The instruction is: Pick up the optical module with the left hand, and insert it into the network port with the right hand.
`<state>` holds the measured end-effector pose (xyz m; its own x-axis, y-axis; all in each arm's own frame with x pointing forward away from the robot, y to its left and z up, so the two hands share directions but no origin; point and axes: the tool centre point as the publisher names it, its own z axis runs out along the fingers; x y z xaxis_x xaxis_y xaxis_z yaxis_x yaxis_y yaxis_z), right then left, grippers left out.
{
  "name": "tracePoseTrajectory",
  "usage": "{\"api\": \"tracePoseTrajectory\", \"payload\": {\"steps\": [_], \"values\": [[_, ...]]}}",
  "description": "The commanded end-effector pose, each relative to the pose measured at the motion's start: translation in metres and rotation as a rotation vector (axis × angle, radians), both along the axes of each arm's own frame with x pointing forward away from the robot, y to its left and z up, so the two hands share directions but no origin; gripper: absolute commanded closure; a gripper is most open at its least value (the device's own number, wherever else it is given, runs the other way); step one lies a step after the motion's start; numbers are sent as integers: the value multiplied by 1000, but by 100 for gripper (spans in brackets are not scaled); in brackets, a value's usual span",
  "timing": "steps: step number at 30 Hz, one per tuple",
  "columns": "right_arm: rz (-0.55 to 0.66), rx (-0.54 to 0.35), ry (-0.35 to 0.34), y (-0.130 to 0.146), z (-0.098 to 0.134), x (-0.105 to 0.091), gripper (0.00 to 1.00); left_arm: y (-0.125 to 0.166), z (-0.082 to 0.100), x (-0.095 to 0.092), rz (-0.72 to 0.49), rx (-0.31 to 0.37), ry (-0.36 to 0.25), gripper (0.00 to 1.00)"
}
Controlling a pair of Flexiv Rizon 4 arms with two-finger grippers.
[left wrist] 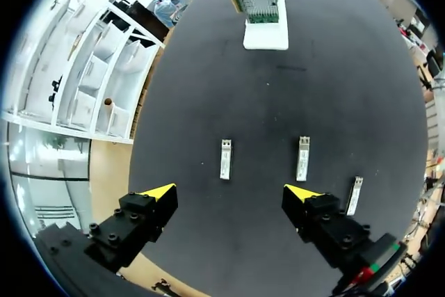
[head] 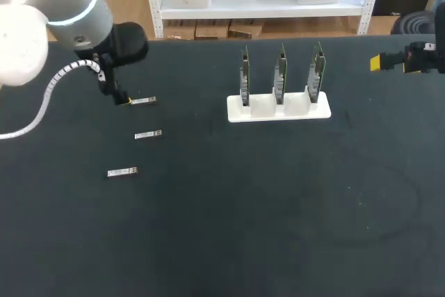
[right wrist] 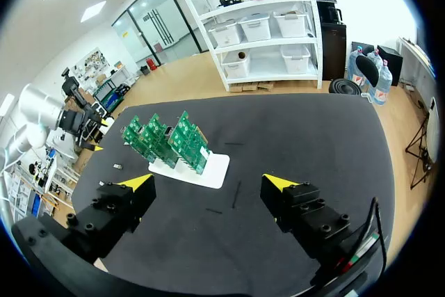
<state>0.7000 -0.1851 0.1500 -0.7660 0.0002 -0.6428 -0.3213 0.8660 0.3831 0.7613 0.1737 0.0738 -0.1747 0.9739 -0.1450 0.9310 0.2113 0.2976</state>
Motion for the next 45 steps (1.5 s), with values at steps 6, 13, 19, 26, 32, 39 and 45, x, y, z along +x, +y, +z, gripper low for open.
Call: {"api": "tracePoseTrajectory", "payload": {"steps": [6,13,19,26,32,39,45], "values": [[0,0,0,0,0,0,0,-1,-15,20,-57,87,27,0],[0,0,0,0,0,0,0,-1,-25,25,-63,120,48,0],[0,0,0,0,0,0,0,3,-37,17,-50,134,78,0],[0,0,0,0,0,0,0,4,-47,12,-20,117,110,0],[0,0,0,0,0,0,0,0,-56,9,-1,89,127,0],[0,0,0,0,0,0,0,-7,-59,14,-13,81,121,0],[0,0,0,0,0,0,0,-10,-65,19,-24,93,127,0]]}}
